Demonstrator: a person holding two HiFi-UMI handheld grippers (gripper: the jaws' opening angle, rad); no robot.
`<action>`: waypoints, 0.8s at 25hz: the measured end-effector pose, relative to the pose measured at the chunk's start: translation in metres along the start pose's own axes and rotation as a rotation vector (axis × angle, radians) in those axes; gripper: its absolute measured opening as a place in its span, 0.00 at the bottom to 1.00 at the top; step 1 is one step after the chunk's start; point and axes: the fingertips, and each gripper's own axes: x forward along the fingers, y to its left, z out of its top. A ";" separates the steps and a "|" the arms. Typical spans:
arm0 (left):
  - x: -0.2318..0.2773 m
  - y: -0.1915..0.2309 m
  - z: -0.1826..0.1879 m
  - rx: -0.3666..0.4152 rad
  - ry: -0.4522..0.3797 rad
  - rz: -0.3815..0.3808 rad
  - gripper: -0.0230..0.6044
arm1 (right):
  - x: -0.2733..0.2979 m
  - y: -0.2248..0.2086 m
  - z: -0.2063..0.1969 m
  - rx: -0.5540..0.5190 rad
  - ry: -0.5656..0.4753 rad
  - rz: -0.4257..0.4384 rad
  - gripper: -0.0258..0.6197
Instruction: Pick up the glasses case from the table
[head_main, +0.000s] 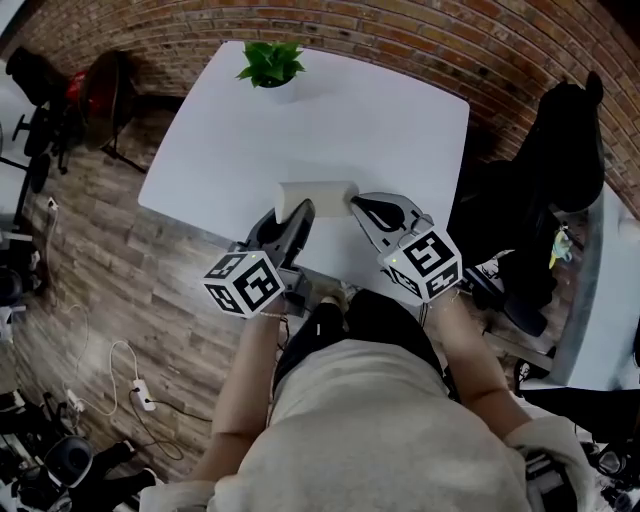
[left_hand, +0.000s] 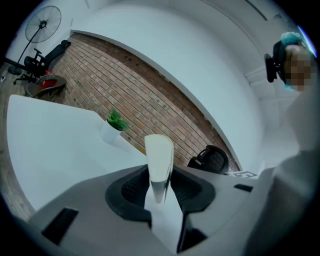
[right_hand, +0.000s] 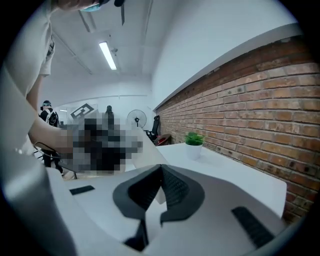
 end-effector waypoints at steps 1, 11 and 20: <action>-0.001 -0.003 0.003 0.017 -0.010 -0.003 0.24 | -0.002 0.001 0.005 0.010 -0.015 0.007 0.04; -0.004 -0.028 0.034 0.090 -0.106 -0.034 0.24 | -0.018 -0.002 0.041 0.064 -0.094 0.003 0.04; 0.005 -0.036 0.044 0.160 -0.146 -0.029 0.24 | -0.031 -0.020 0.062 0.070 -0.159 -0.070 0.04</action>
